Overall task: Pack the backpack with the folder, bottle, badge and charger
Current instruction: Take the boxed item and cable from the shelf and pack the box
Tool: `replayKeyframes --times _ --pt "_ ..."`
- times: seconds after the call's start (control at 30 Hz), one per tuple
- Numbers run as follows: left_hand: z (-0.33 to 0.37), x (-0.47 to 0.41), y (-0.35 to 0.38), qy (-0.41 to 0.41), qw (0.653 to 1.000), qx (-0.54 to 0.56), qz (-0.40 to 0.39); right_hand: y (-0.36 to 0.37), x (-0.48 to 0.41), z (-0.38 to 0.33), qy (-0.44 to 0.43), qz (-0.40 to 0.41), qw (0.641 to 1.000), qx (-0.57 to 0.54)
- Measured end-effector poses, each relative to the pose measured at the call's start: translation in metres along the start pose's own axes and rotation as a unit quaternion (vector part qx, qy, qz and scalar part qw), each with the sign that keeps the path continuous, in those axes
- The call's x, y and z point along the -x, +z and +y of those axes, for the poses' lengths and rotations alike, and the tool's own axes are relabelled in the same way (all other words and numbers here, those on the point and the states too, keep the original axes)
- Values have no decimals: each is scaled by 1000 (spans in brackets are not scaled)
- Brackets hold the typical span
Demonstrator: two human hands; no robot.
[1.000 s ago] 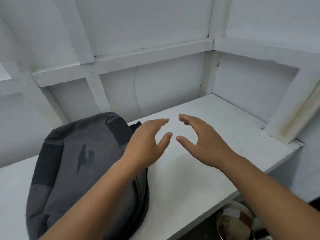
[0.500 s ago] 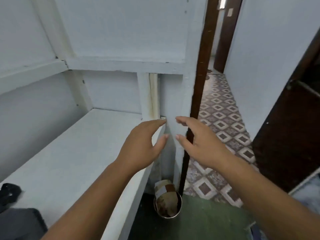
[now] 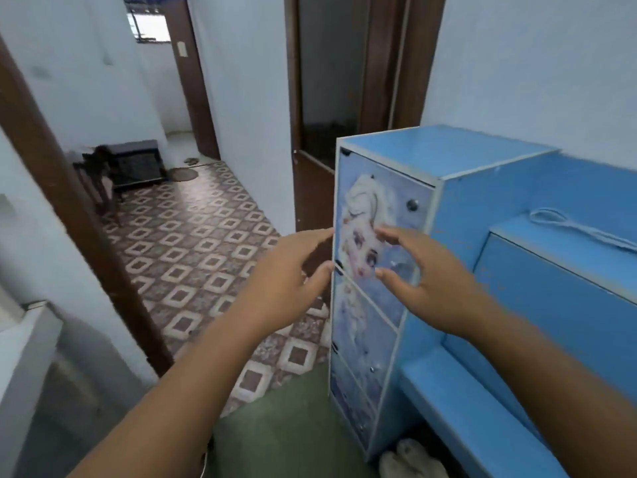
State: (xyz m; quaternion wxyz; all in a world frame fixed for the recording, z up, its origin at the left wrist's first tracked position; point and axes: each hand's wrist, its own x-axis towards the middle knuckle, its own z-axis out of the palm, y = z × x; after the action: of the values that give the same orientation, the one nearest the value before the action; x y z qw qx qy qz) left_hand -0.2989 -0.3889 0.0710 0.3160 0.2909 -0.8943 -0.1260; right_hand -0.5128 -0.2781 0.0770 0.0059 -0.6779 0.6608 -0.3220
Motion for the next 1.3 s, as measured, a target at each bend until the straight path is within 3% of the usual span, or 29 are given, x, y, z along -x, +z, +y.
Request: replayKeyframes --times 0.23,0.43,0.73,0.97,1.17,1.3 --pt "99 -59 86 135 985 65 -84 -91 97 77 114 49 988 97" --pt "170 -92 157 245 949 115 -164 -145 174 105 210 49 957 196" --pt "234 -143 241 334 895 190 -227 -187 233 126 353 79 901 241" --pt "275 -207 300 406 879 118 -220 -215 252 158 446 97 850 265" --pt "301 -265 328 457 857 45 -234 -256 258 201 477 47 812 333" --pt "305 -265 342 479 833 28 -276 -271 254 218 518 -4 797 310"
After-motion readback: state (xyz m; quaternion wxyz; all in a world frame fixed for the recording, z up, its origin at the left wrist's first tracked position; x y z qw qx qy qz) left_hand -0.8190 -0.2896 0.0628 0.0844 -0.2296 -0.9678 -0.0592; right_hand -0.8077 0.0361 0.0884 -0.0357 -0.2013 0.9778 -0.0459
